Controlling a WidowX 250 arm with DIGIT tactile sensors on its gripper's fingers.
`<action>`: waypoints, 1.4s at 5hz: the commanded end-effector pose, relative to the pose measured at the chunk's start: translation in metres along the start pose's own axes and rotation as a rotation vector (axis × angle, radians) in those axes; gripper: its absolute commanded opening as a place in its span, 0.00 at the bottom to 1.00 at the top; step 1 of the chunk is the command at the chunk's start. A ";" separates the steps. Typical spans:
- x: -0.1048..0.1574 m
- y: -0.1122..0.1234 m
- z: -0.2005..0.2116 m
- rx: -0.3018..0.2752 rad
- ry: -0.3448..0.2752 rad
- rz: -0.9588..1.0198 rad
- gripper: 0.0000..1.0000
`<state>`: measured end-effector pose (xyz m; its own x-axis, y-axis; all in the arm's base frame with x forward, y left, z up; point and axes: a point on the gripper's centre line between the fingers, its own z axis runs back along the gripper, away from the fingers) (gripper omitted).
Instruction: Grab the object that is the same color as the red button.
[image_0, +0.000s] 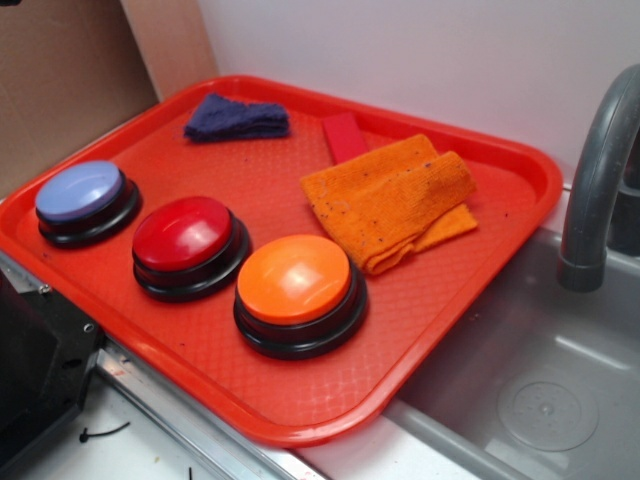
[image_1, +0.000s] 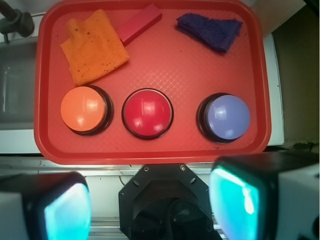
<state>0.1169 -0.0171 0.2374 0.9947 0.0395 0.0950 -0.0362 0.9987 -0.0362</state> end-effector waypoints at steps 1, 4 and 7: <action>0.000 0.000 0.000 0.000 0.000 0.000 1.00; 0.059 0.017 -0.063 -0.098 -0.109 0.319 1.00; 0.149 0.020 -0.141 0.091 -0.203 0.740 1.00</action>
<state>0.2717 -0.0020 0.0950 0.6797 0.6992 0.2217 -0.7103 0.7028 -0.0386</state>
